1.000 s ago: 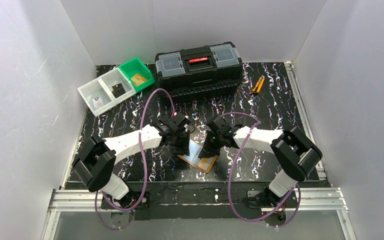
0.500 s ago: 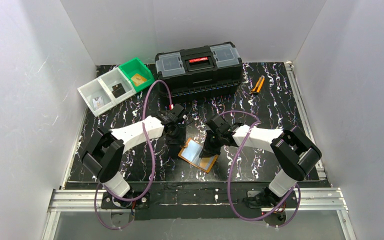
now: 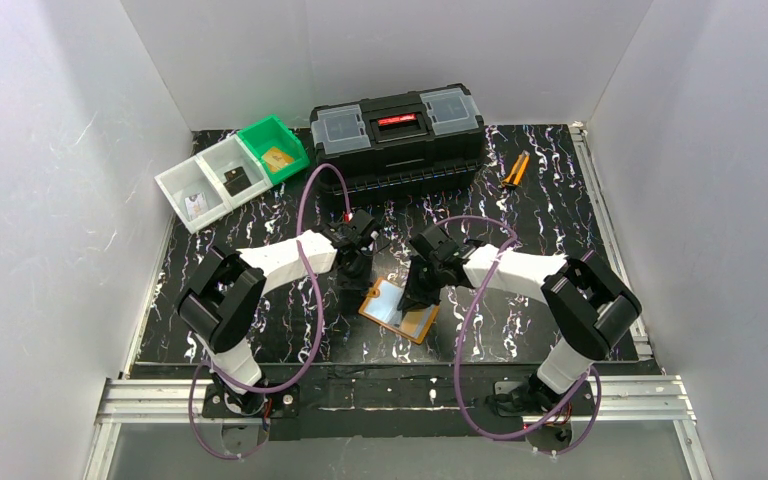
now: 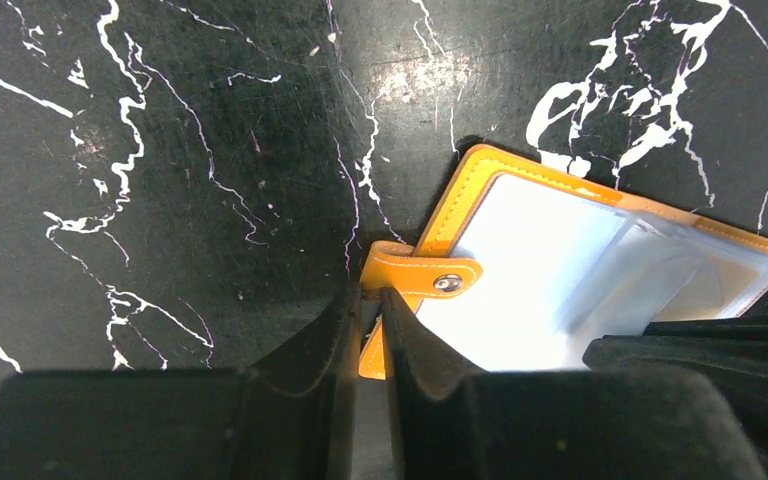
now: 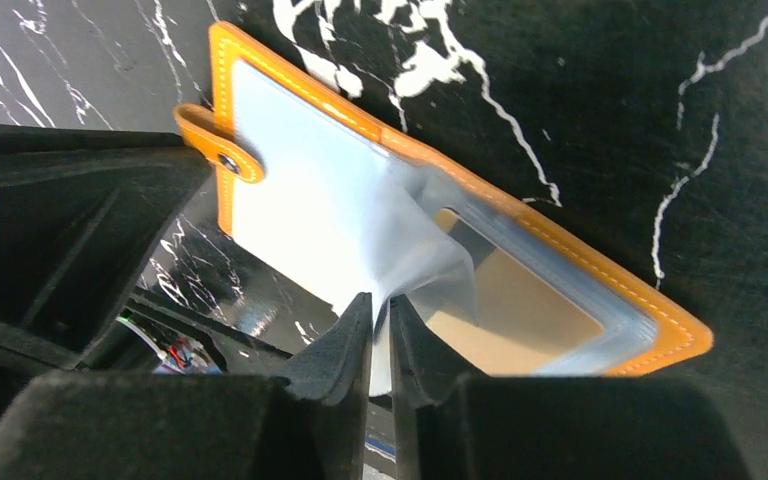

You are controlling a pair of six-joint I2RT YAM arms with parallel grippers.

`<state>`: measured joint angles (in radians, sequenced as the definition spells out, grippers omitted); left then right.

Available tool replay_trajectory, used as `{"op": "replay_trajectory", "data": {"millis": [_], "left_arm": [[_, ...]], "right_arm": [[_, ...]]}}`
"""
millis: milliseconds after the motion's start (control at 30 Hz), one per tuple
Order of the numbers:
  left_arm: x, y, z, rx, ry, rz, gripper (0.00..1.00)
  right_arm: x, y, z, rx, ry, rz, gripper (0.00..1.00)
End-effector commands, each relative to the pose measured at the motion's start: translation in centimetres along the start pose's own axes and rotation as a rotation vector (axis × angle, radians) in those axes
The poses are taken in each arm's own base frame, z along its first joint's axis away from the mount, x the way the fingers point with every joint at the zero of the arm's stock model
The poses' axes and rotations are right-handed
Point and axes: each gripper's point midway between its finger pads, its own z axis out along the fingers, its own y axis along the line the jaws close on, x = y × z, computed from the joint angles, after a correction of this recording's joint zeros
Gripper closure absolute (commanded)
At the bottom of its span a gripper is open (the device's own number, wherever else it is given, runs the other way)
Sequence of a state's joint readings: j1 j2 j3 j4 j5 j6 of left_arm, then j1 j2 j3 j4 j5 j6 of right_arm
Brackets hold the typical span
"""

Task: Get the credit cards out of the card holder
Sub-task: Remove the credit card from the card holder.

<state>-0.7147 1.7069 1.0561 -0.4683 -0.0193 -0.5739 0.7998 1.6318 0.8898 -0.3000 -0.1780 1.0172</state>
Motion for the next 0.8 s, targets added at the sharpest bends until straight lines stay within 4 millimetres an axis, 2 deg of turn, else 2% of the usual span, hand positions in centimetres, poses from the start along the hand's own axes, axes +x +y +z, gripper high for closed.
{"op": "replay_trajectory", "data": {"millis": [0, 133, 433, 567, 767], "left_arm": [[1.1, -0.2, 0.3, 0.034, 0.036, -0.014, 0.91], [2.3, -0.5, 0.3, 0.073, 0.063, -0.046, 0.95], [4.7, -1.5, -0.3, 0.127, 0.088, -0.069, 0.97], [5.5, -2.3, -0.6, 0.149, 0.094, -0.072, 0.98], [6.2, -3.4, -1.1, 0.176, 0.092, -0.075, 0.99]], "right_arm": [[-1.3, 1.5, -0.2, -0.013, -0.028, -0.027, 0.79], [-1.4, 2.0, 0.1, -0.021, -0.021, -0.029, 0.72], [-1.5, 2.1, 0.3, -0.030, -0.022, -0.023, 0.56], [-1.7, 2.3, -0.1, -0.034, -0.038, -0.024, 0.47], [-1.5, 3.1, -1.1, -0.057, -0.051, -0.032, 0.40]]}}
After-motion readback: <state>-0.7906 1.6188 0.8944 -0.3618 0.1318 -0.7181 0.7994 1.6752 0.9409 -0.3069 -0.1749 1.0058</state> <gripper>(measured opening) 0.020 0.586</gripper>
